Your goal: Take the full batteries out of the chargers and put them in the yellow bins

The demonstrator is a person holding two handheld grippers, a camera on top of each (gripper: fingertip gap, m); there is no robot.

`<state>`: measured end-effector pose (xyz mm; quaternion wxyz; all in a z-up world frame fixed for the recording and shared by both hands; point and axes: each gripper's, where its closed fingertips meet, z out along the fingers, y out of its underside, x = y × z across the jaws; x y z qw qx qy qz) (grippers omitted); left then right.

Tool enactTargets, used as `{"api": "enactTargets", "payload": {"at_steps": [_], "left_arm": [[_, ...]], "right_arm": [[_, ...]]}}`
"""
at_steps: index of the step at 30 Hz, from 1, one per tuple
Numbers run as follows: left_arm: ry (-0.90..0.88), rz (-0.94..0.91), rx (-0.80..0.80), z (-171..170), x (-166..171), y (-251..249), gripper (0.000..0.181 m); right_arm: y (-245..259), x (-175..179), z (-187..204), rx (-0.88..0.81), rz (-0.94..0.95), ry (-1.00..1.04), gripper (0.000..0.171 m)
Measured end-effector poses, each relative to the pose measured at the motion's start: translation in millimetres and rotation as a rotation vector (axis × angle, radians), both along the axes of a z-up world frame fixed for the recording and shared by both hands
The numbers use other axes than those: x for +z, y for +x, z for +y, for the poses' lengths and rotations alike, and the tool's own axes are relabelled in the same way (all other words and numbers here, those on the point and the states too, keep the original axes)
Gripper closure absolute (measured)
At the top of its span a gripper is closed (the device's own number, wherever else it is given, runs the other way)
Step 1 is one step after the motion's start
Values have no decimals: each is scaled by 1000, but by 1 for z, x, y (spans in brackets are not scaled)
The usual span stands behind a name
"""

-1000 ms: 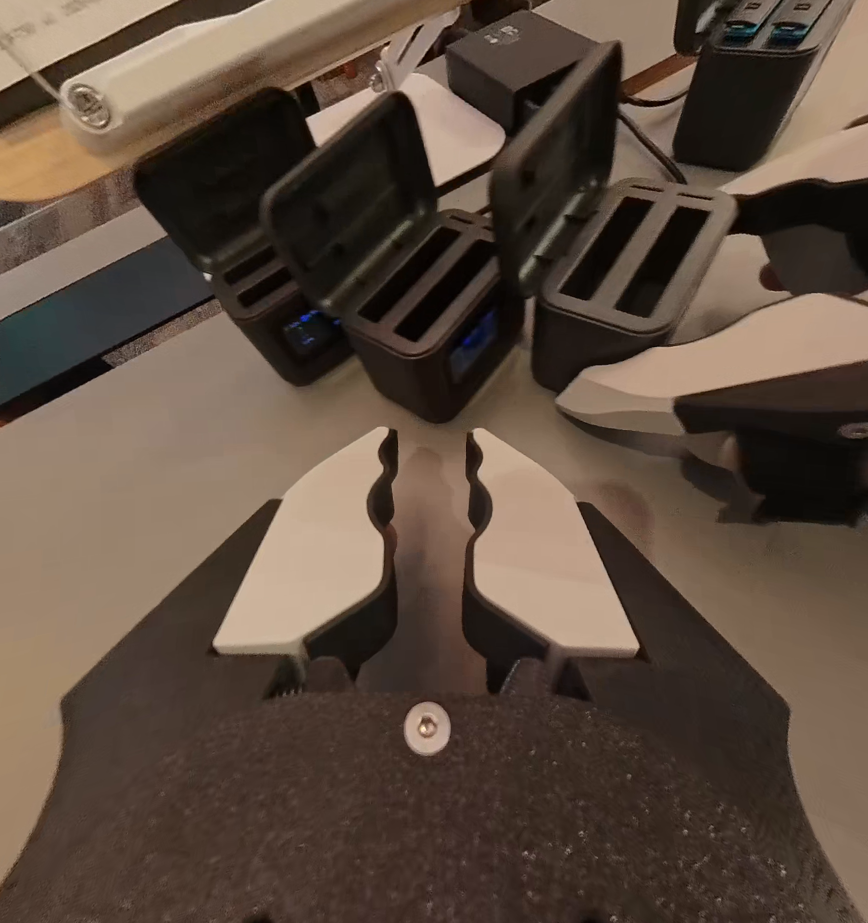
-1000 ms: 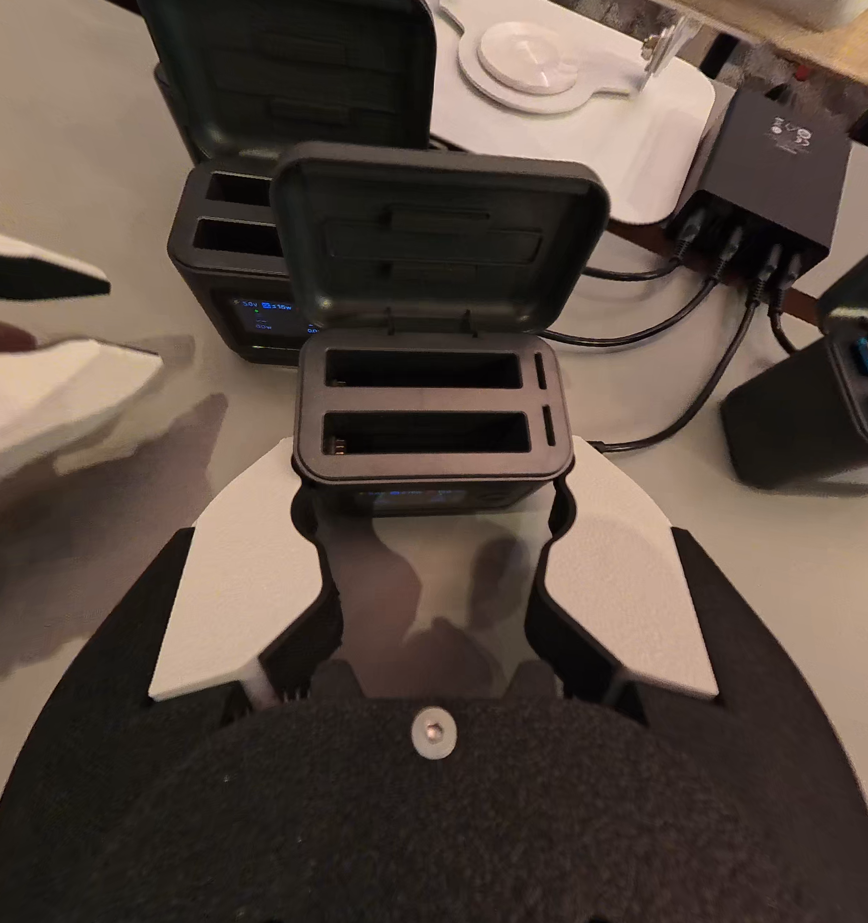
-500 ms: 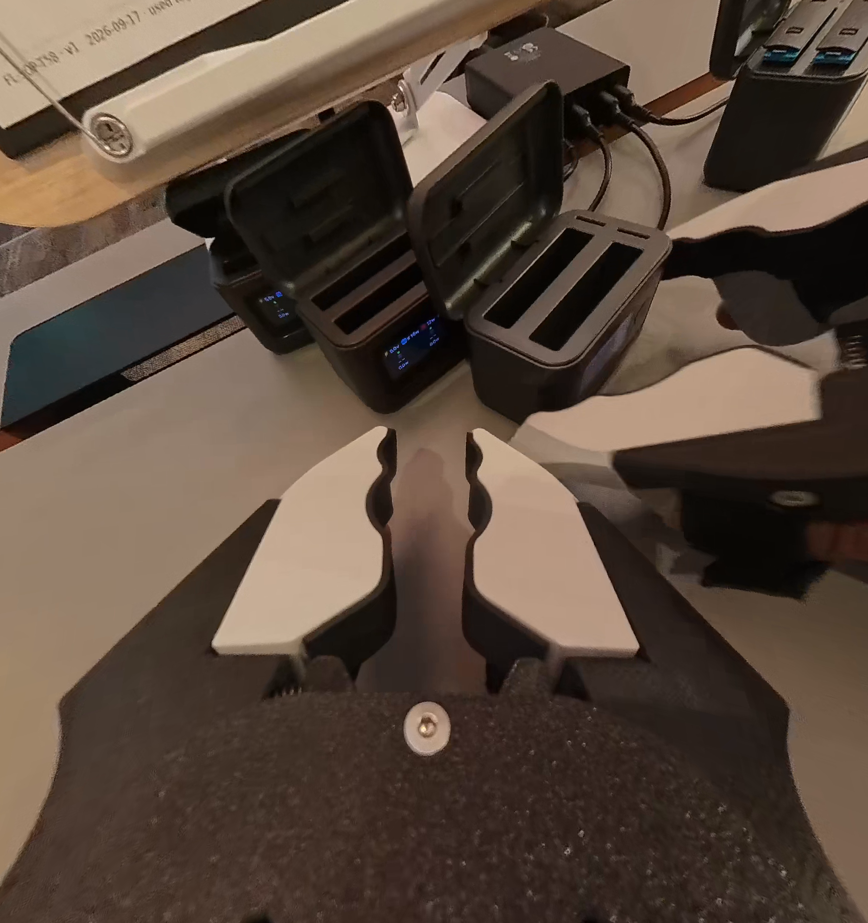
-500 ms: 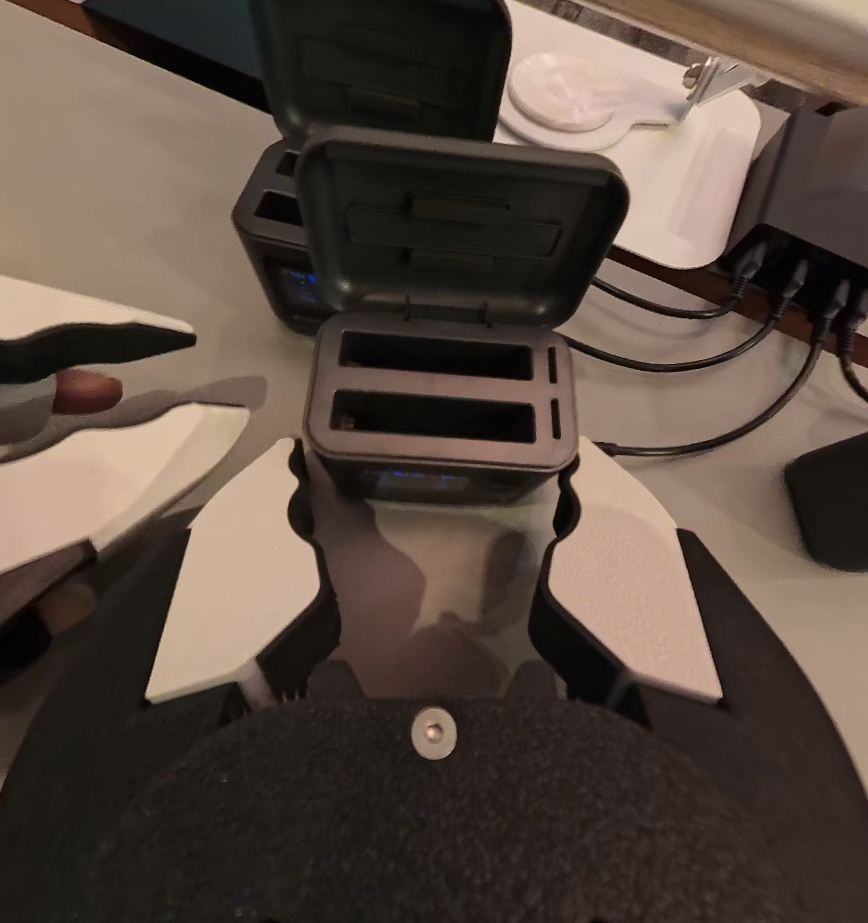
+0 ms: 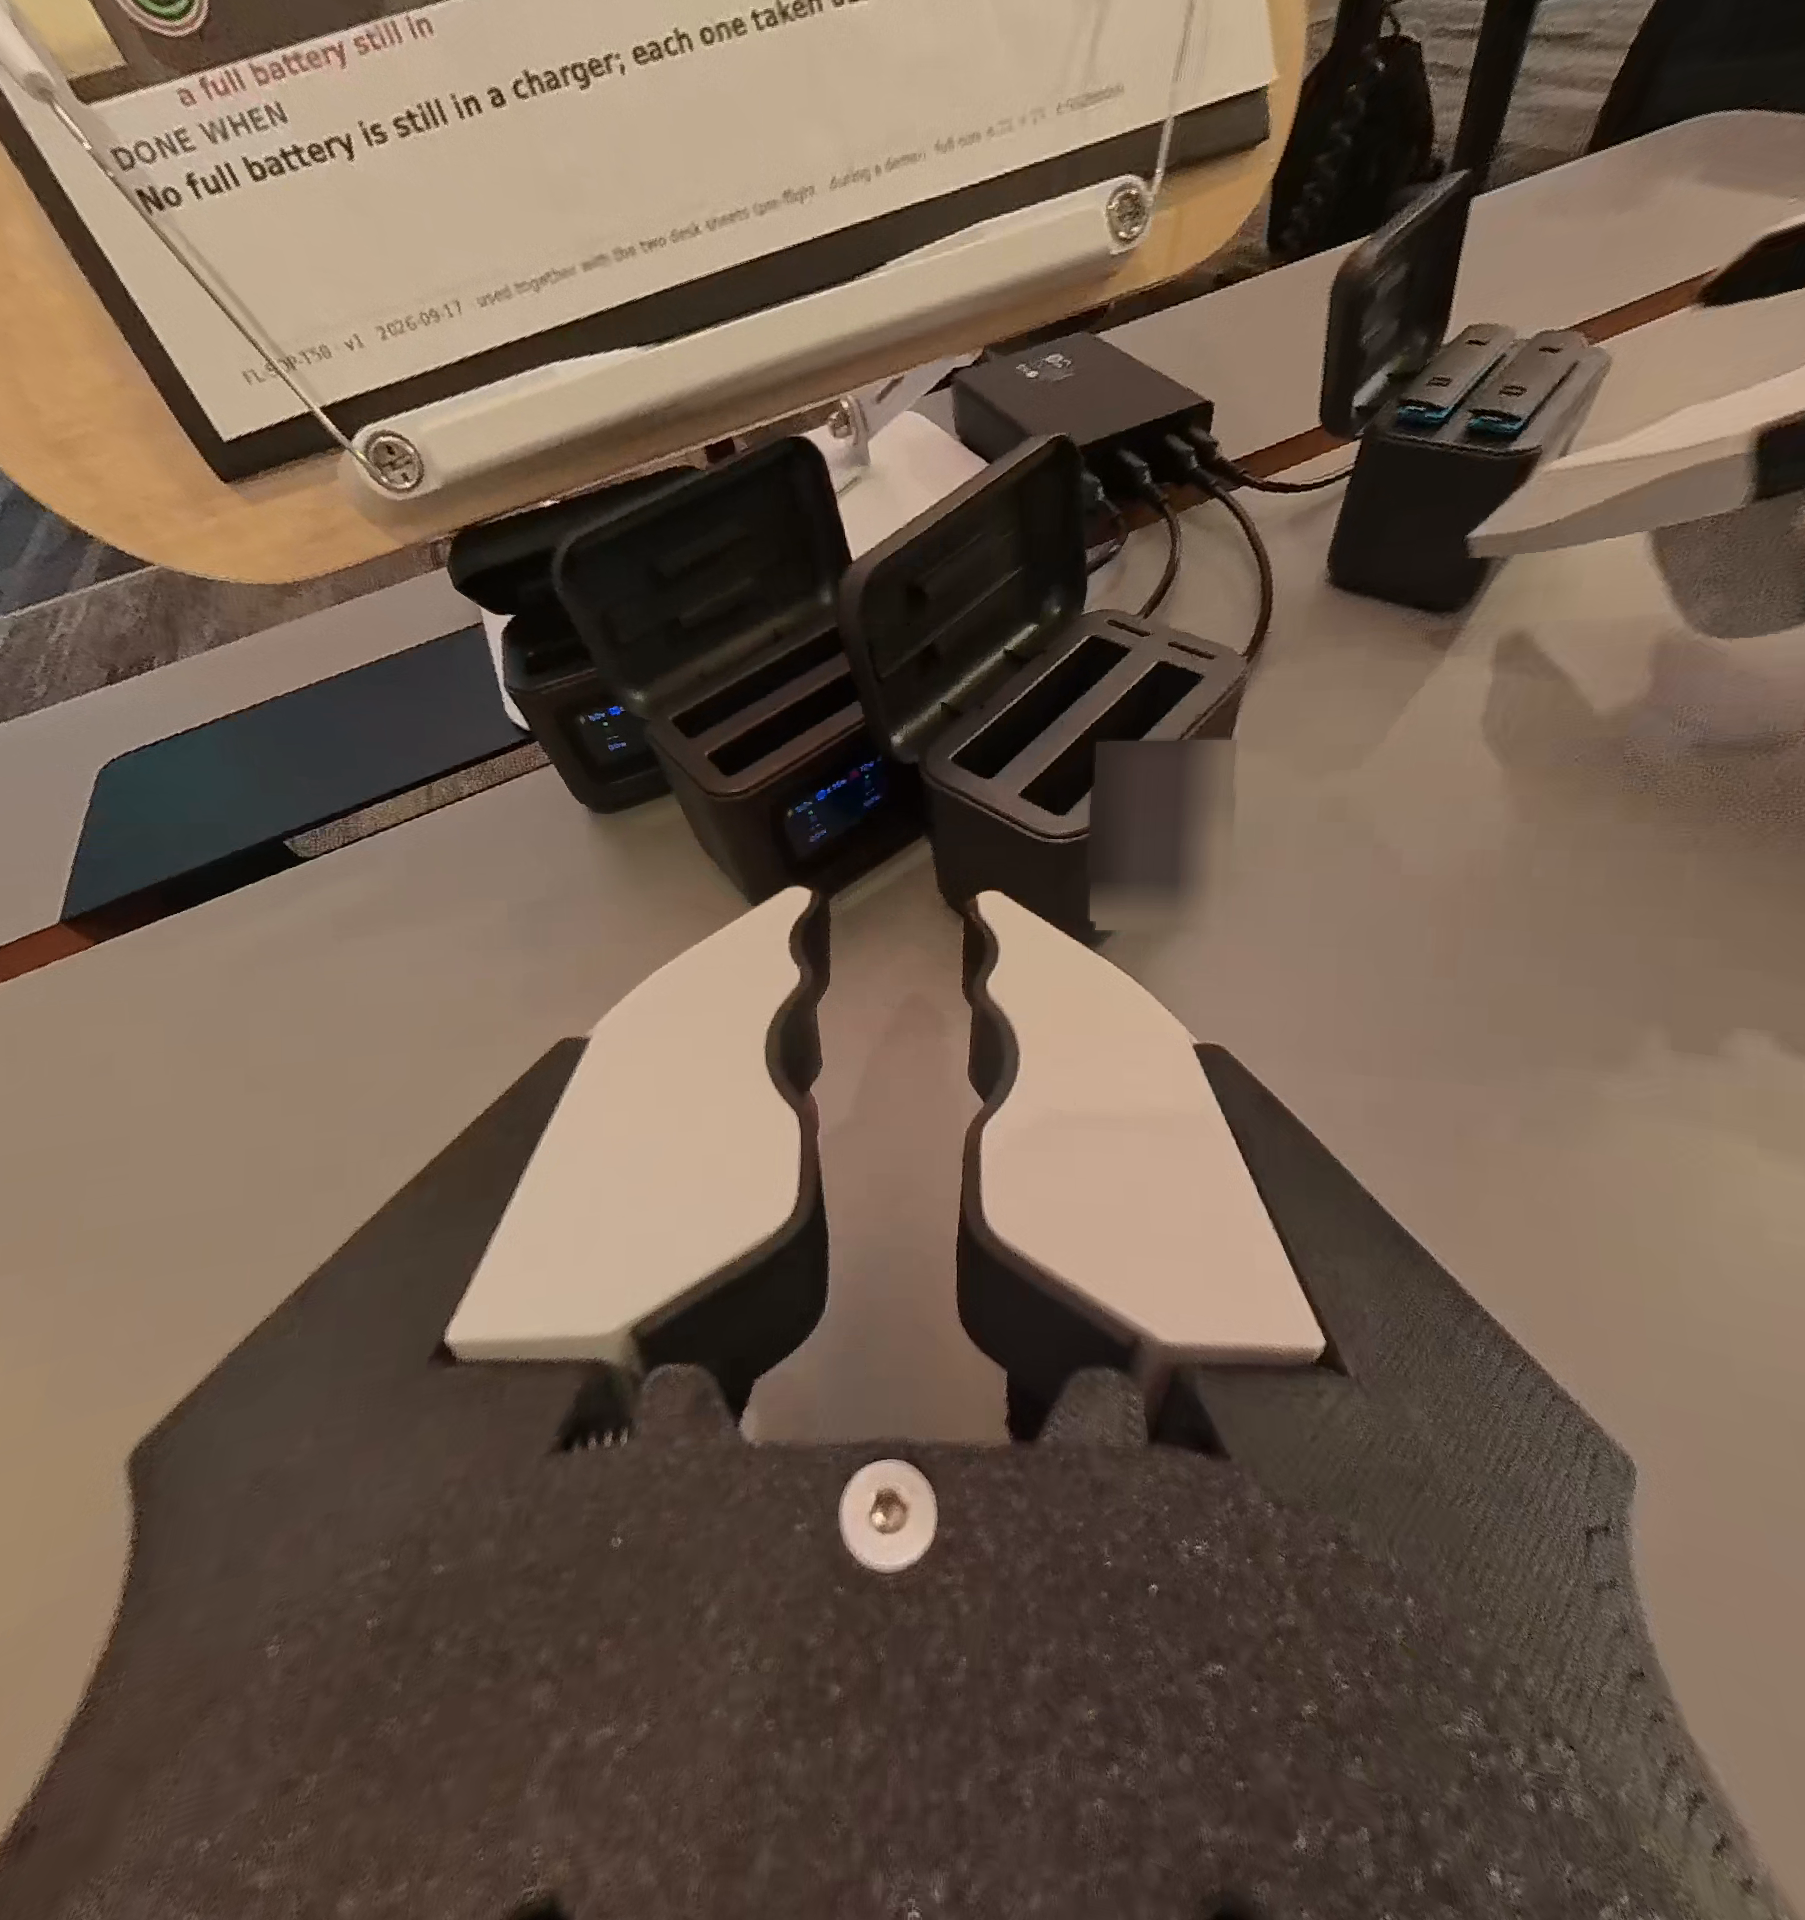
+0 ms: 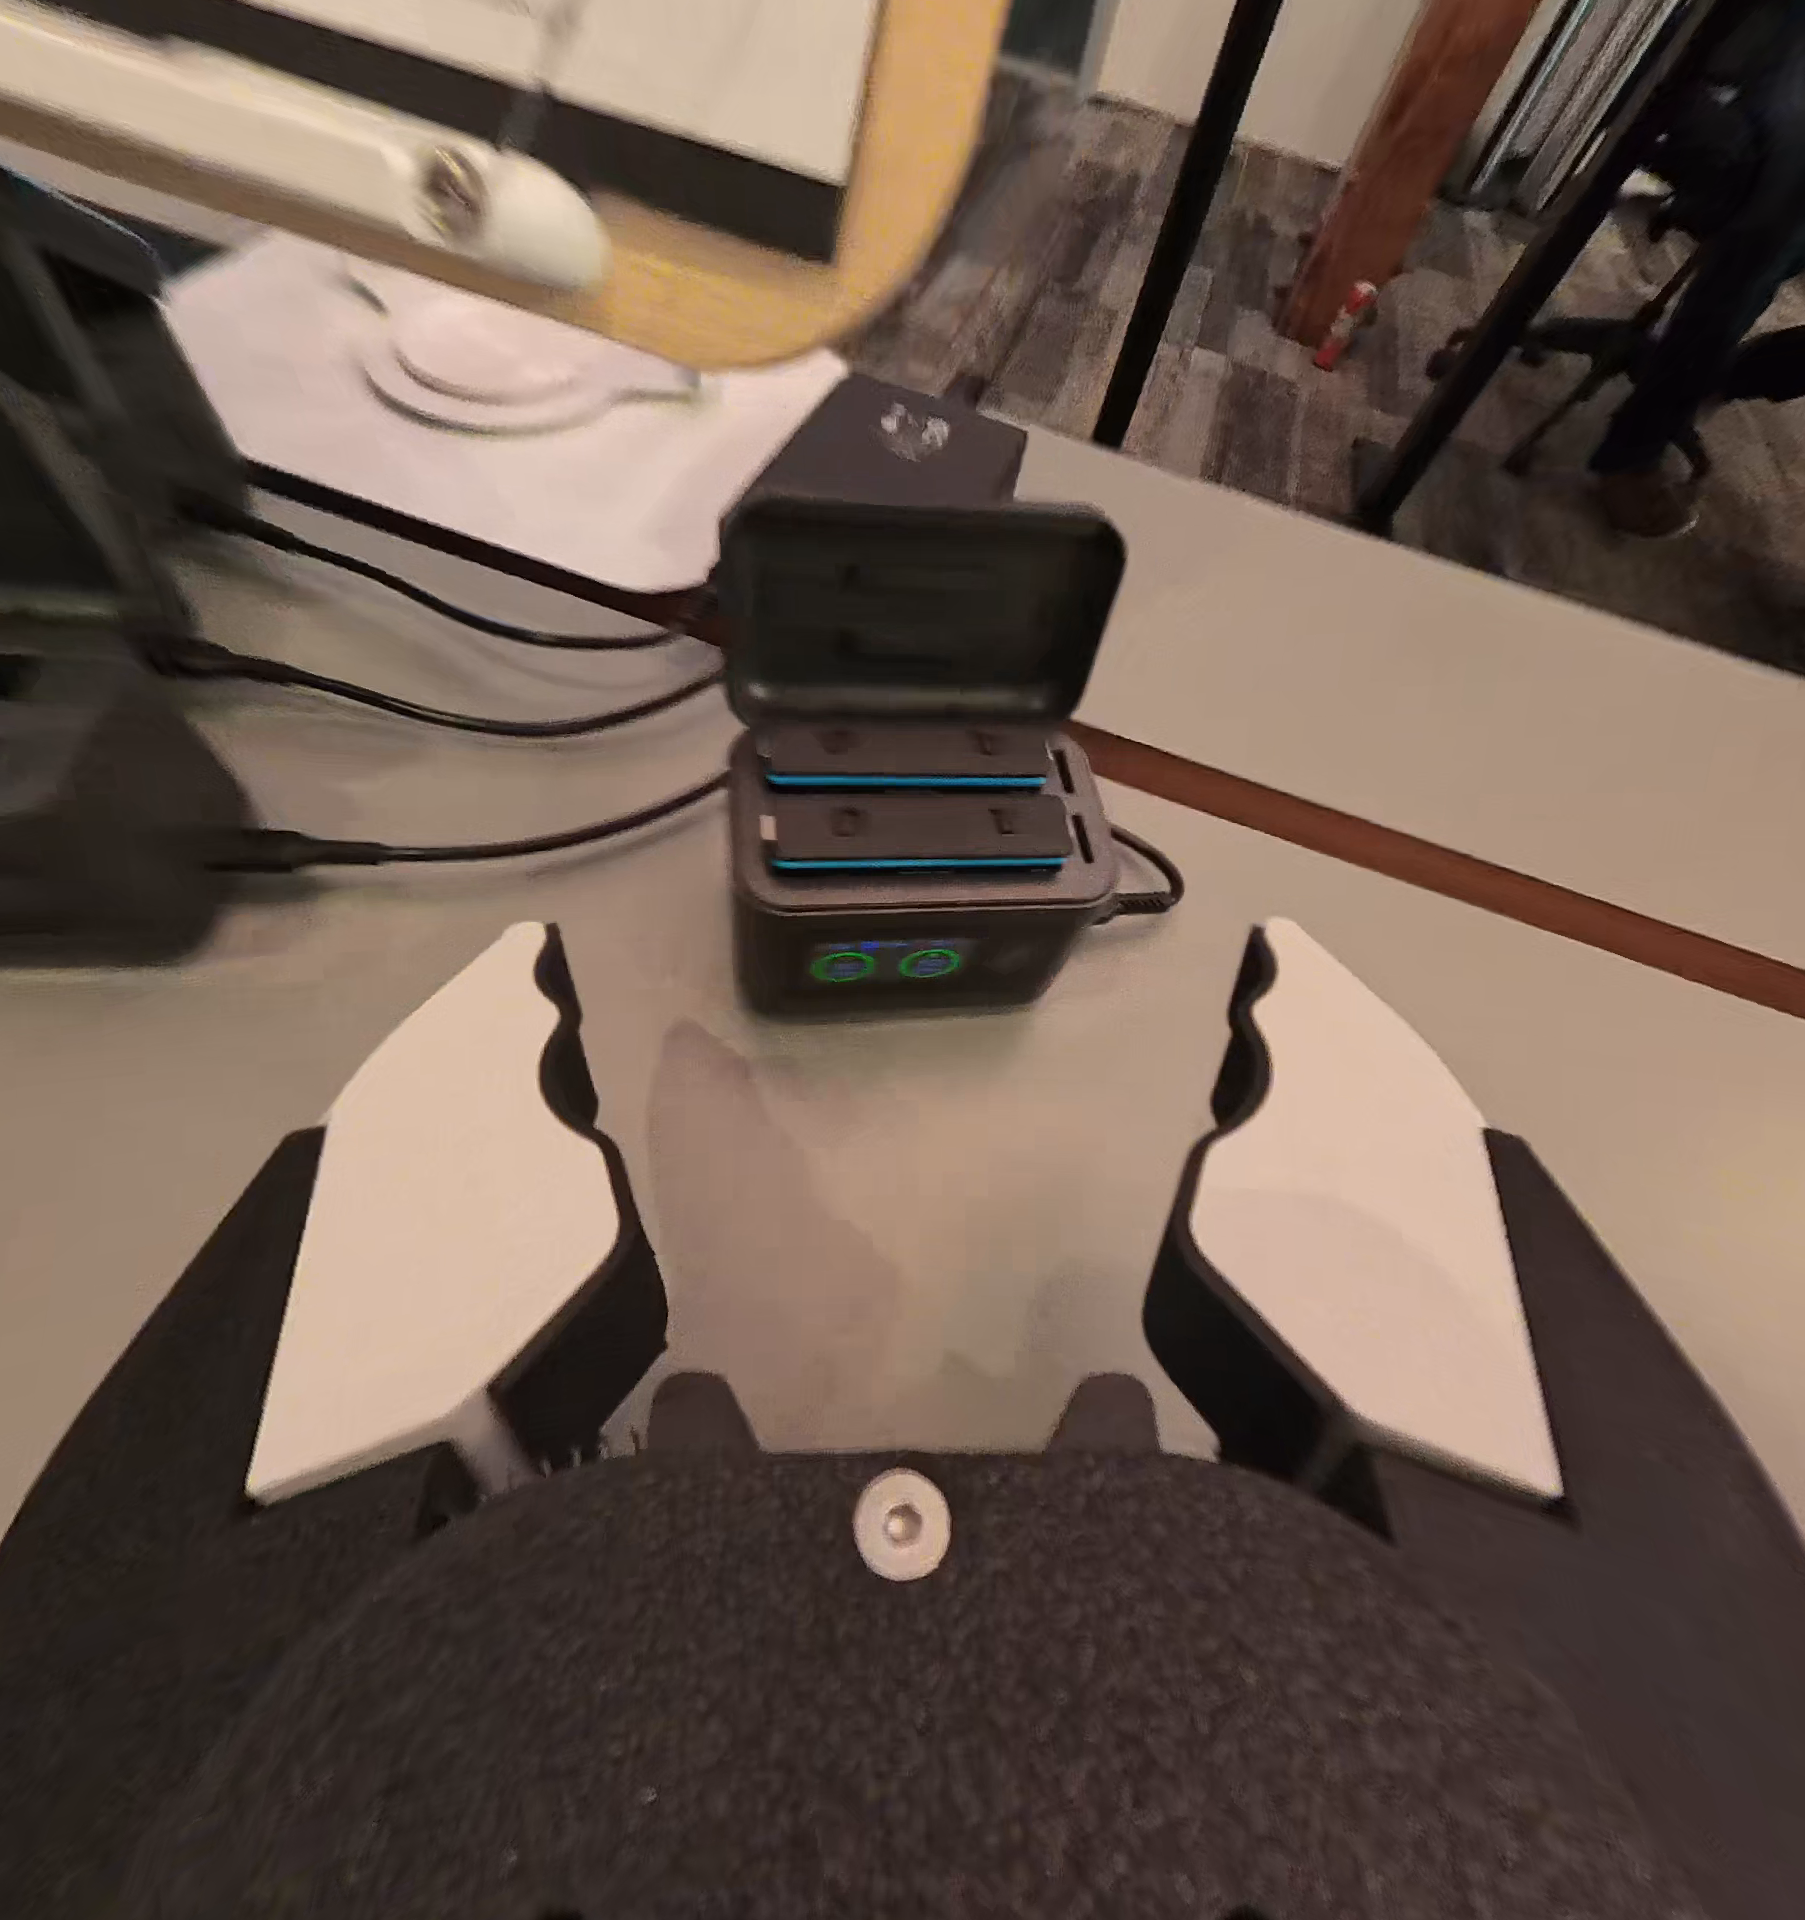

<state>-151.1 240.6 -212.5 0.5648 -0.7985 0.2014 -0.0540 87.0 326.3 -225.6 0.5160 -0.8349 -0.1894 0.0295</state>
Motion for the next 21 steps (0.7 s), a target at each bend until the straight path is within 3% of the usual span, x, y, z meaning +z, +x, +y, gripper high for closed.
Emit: {"api": "enactTargets", "payload": {"at_steps": [5,9,21], "left_arm": [[32,41,-35,-6,2,7,158],[25,55,-57,-6,-3,12,158],[36,137,-140,-12,-10,35,158]], "right_arm": [[-5,-23,26,98,29,-126,49],[-6,-34,30,129,-16,-179,77],[-37,-31,-17,153,-16,-193,78]]}}
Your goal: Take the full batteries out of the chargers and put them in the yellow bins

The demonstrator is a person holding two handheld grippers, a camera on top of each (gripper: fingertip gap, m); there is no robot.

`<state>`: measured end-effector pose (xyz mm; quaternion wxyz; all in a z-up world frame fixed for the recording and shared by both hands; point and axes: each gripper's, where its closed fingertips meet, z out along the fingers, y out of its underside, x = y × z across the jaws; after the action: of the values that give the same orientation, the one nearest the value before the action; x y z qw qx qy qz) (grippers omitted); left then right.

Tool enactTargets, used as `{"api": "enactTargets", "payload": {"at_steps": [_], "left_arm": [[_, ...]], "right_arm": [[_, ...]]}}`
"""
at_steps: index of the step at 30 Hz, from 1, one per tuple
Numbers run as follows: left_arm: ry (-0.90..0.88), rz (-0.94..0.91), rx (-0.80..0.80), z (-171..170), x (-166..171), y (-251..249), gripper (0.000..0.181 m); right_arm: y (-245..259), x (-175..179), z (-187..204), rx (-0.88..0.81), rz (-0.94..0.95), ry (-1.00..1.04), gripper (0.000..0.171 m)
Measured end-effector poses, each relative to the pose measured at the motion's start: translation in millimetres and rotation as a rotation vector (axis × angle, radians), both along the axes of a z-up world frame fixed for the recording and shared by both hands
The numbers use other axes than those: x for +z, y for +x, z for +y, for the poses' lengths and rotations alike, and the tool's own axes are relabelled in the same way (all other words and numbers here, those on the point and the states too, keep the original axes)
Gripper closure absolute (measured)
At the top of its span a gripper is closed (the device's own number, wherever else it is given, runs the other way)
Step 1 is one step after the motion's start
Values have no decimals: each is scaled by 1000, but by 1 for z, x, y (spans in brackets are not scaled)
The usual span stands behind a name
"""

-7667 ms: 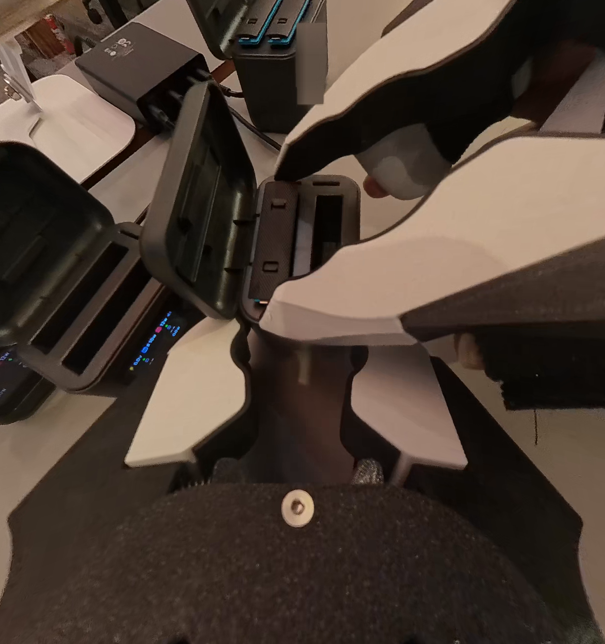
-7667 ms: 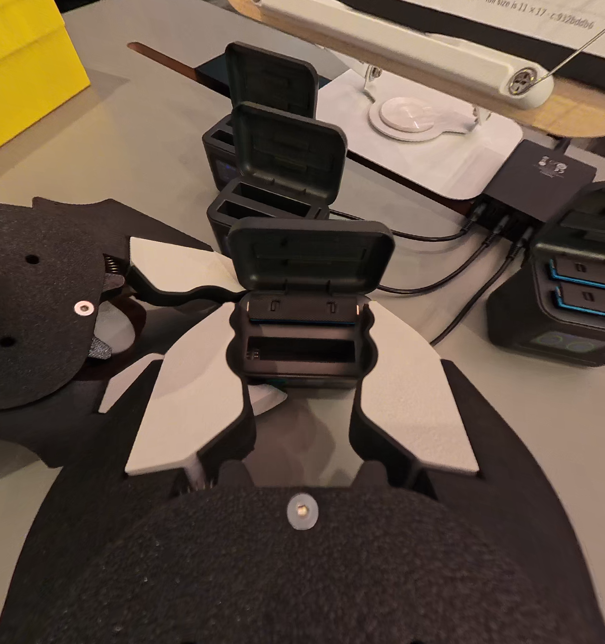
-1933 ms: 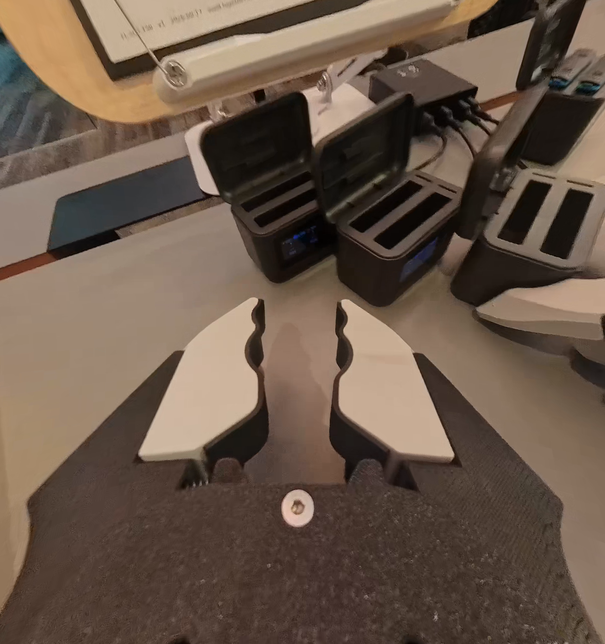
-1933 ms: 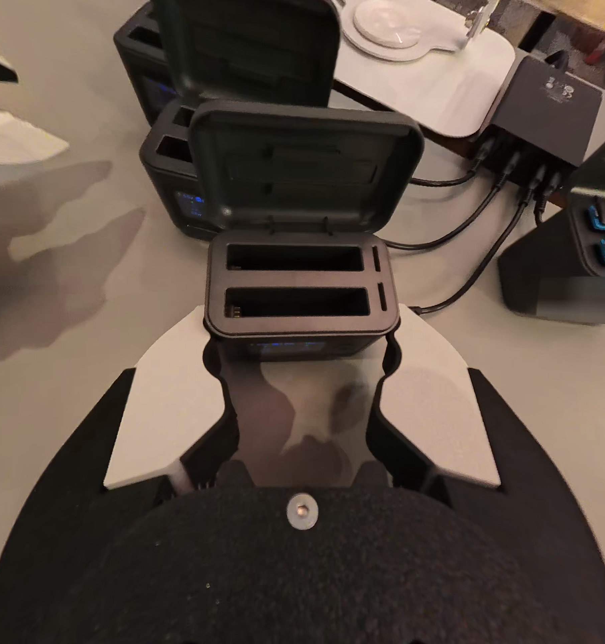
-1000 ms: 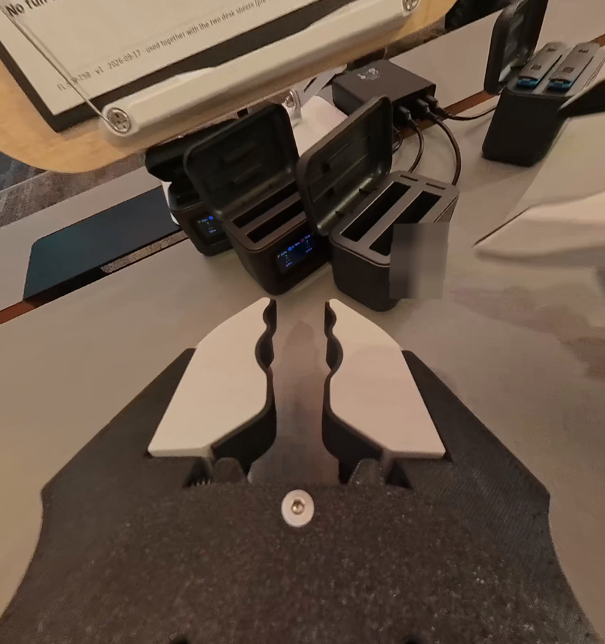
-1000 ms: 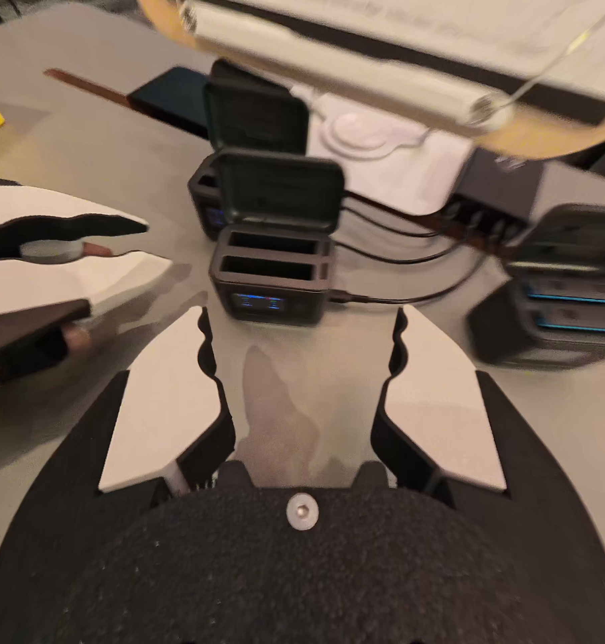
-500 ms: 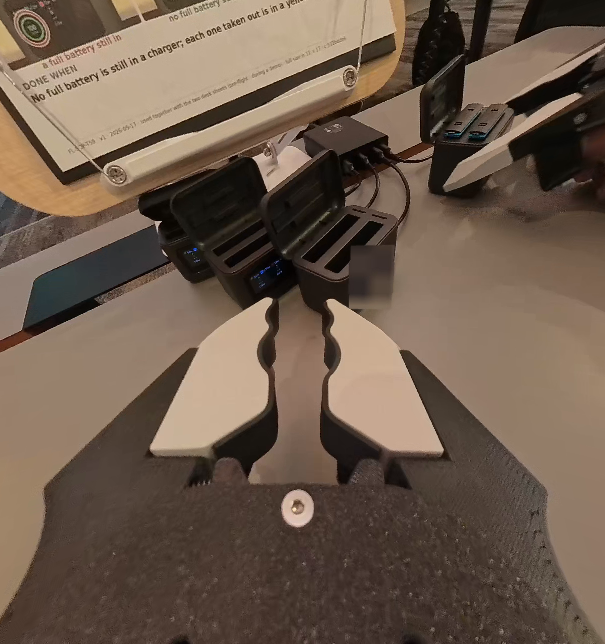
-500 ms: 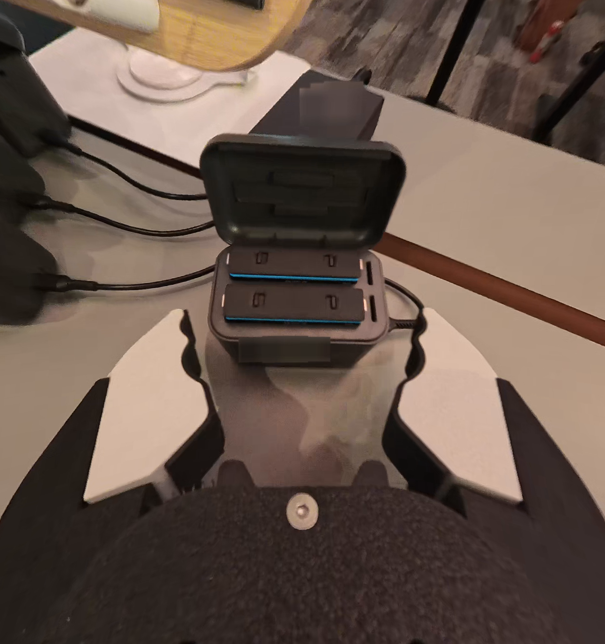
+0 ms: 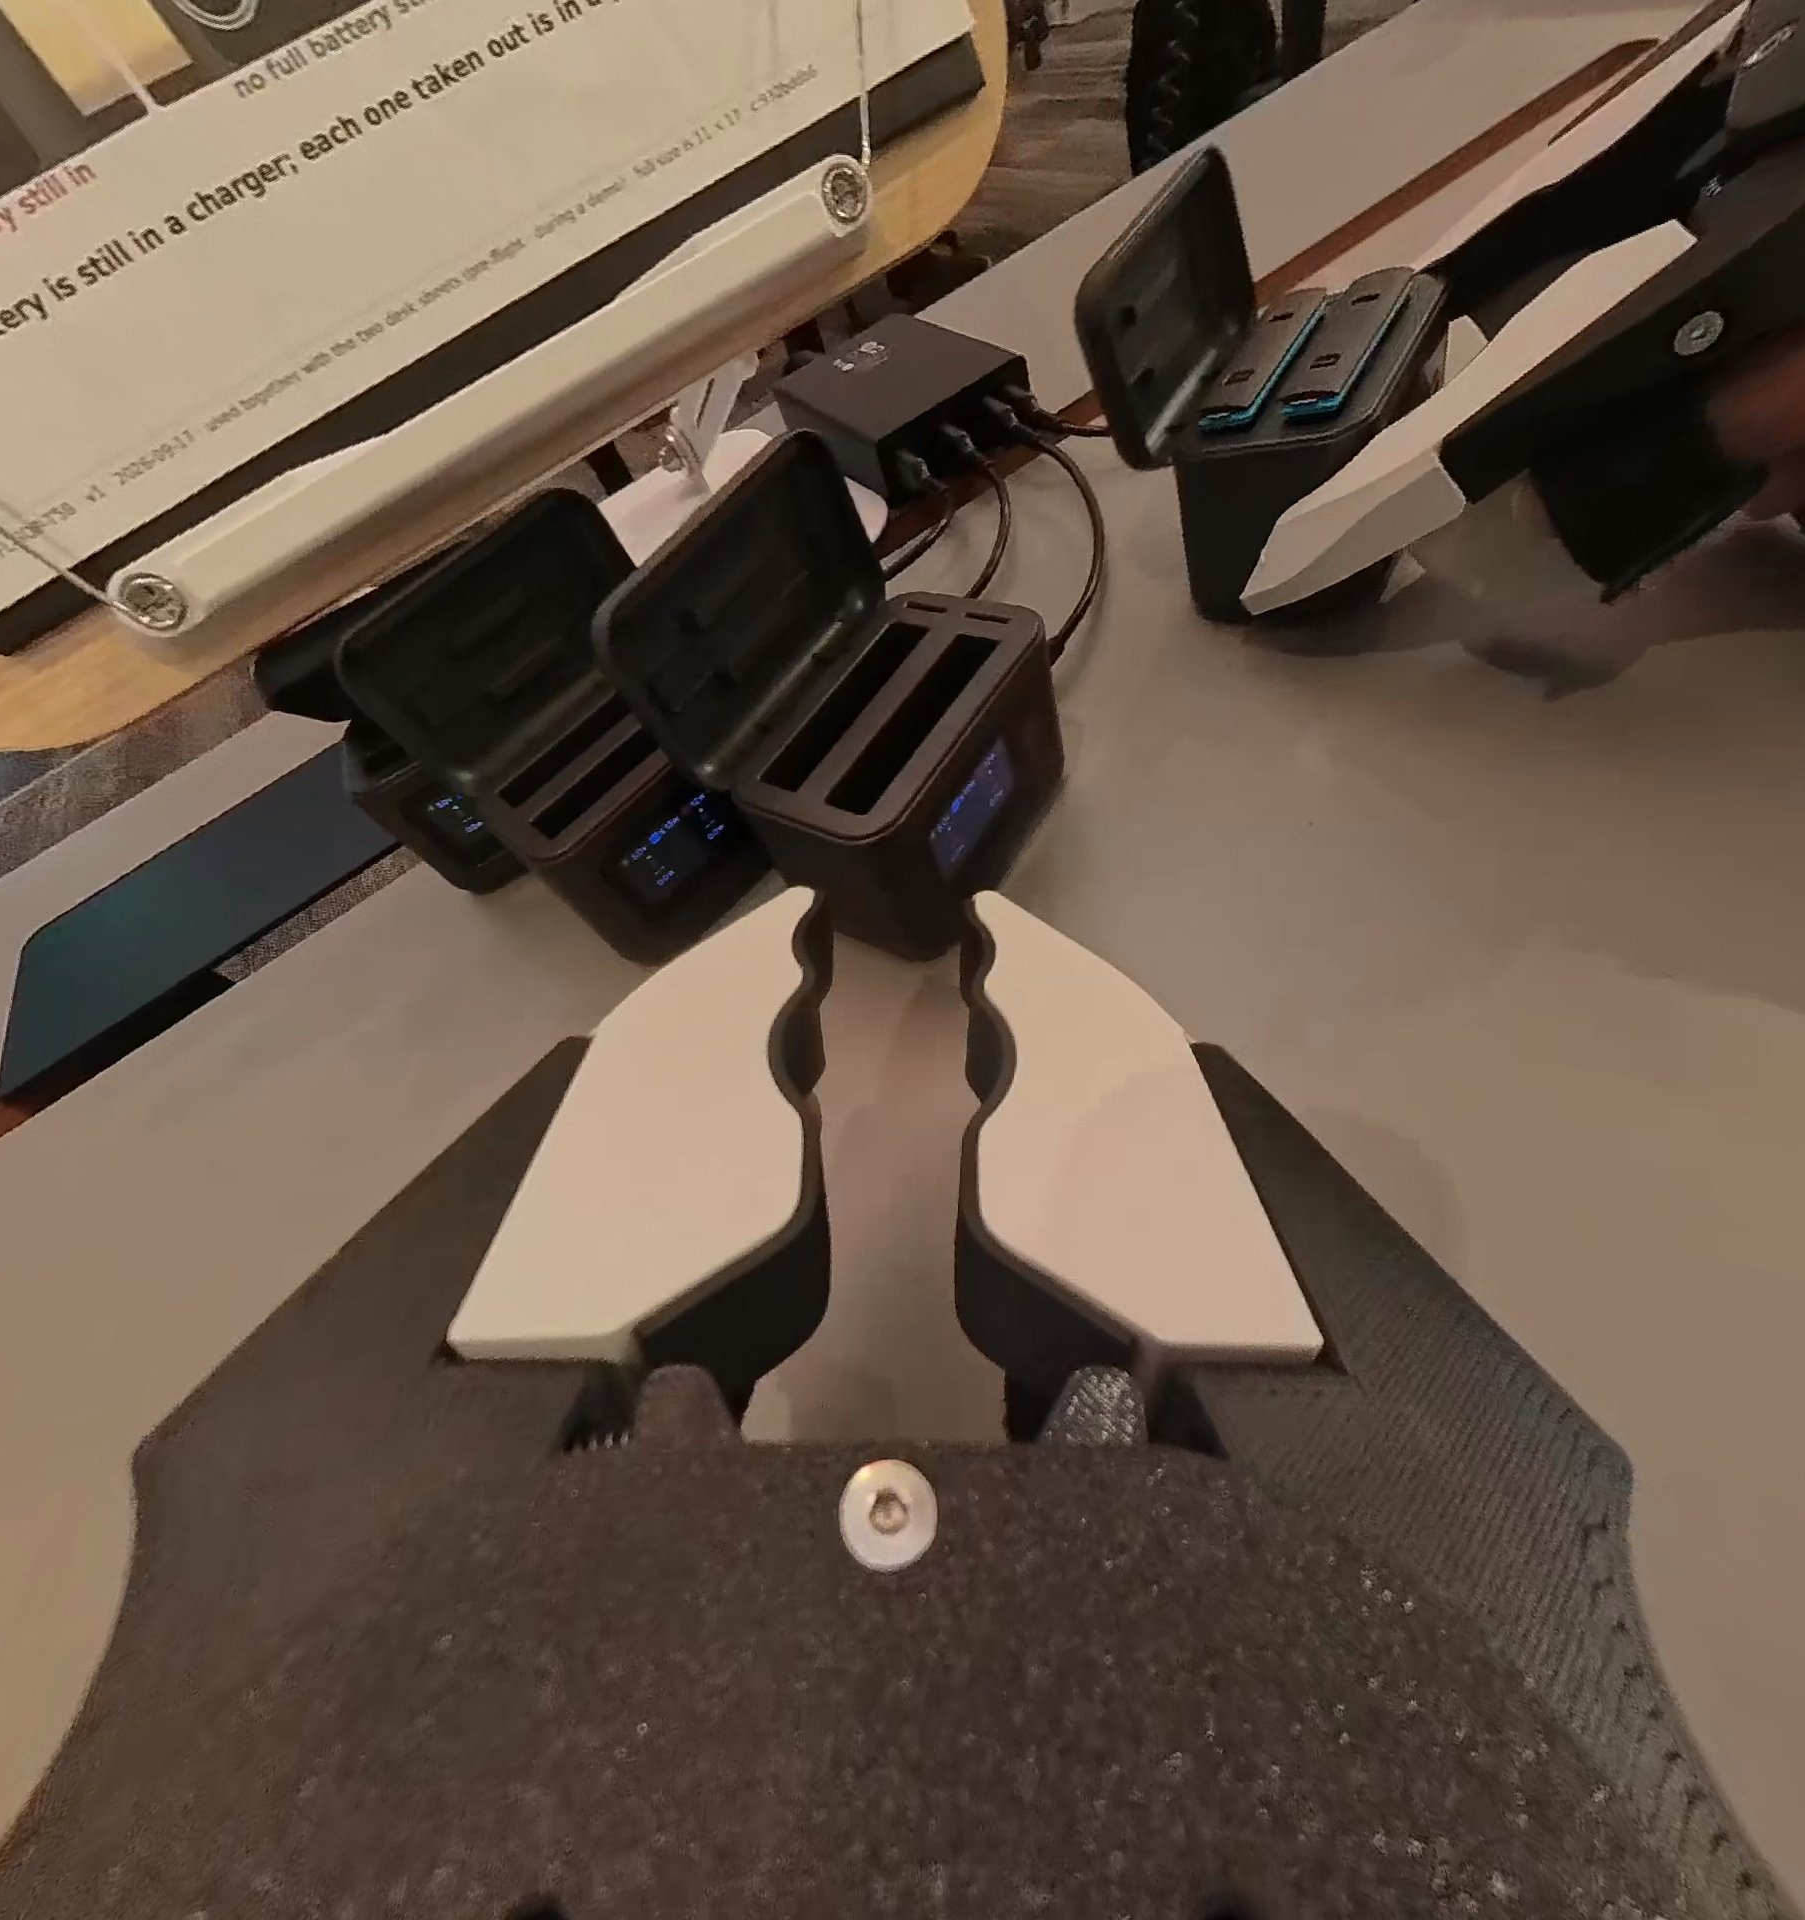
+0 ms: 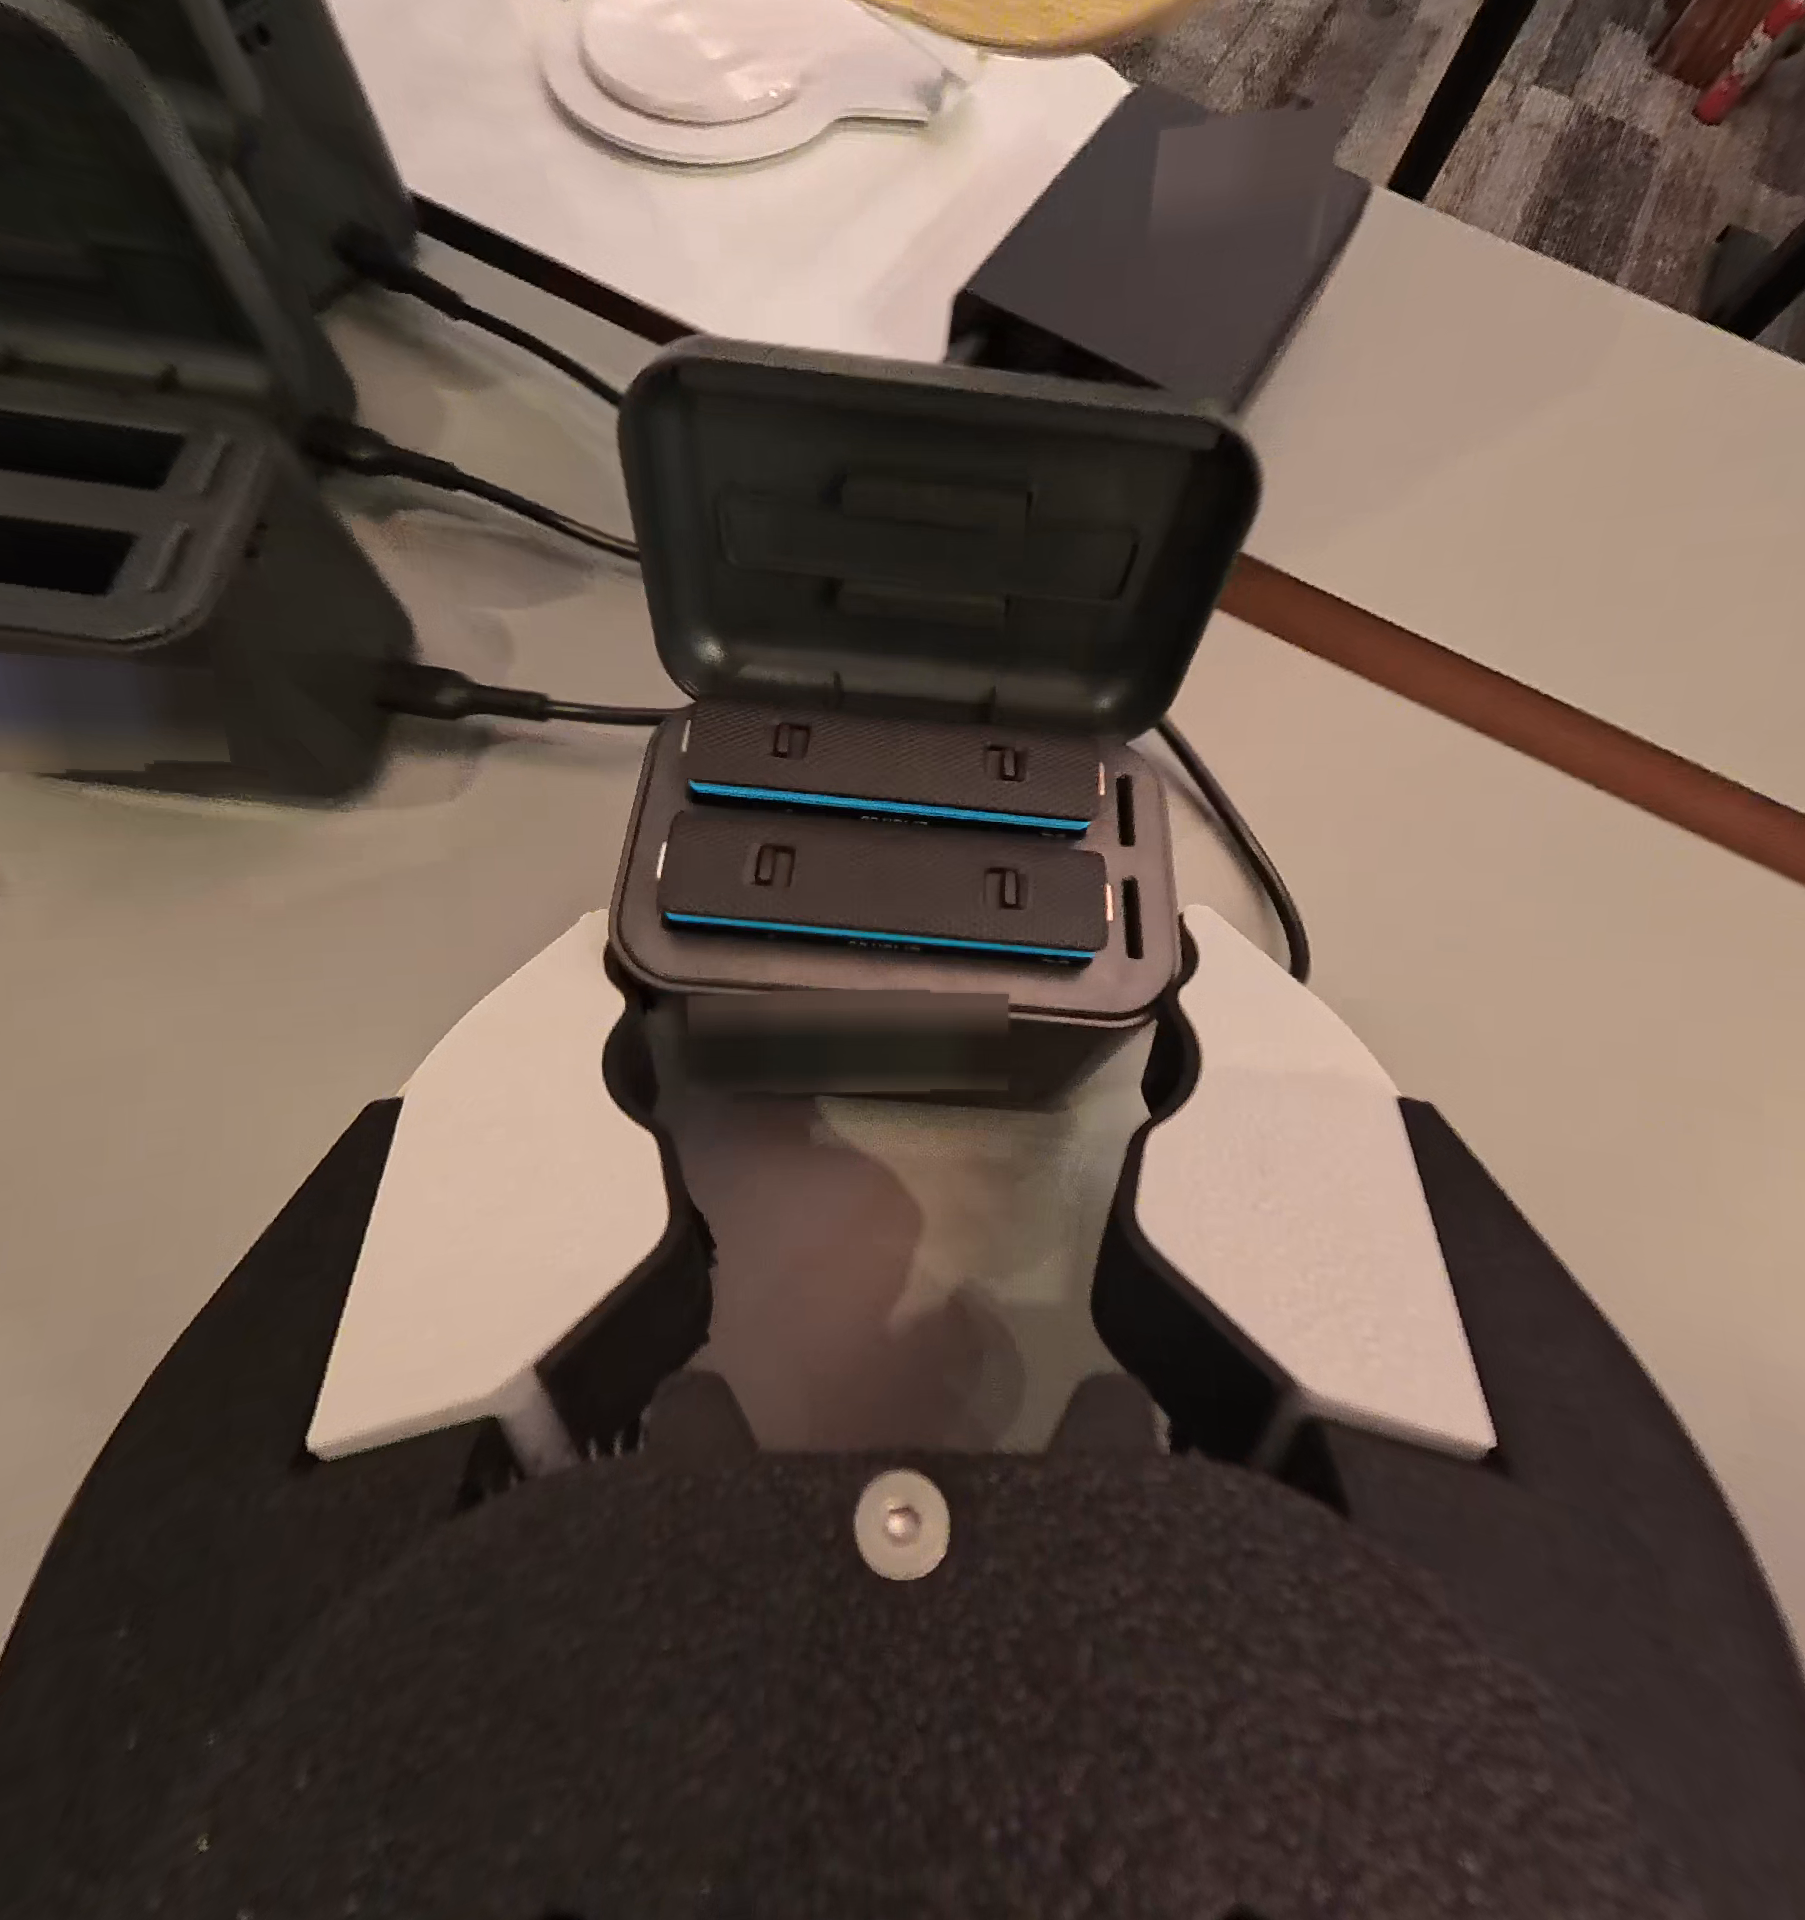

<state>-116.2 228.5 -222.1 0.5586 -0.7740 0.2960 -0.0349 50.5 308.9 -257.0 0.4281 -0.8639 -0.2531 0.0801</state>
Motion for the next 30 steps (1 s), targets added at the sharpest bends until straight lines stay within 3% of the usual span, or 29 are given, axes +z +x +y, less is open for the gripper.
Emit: {"api": "enactTargets", "payload": {"at_steps": [12,19,23,26,30], "left_arm": [[-22,35,-41,-4,-10,12,156],[-24,25,-31,-3,-9,7,156],[-25,15,-73,-7,-9,19,153],[-30,11,-115,-8,-10,31,150],[-85,18,-163,-3,-17,47,143]], "right_arm": [[-61,3,-33,6,51,-11,80],[-65,1,-40,6,75,-4,82],[-66,4,-45,82,141,-35,82],[-69,10,-53,220,245,-81,76],[-61,14,-55,371,287,-75,82]]}}
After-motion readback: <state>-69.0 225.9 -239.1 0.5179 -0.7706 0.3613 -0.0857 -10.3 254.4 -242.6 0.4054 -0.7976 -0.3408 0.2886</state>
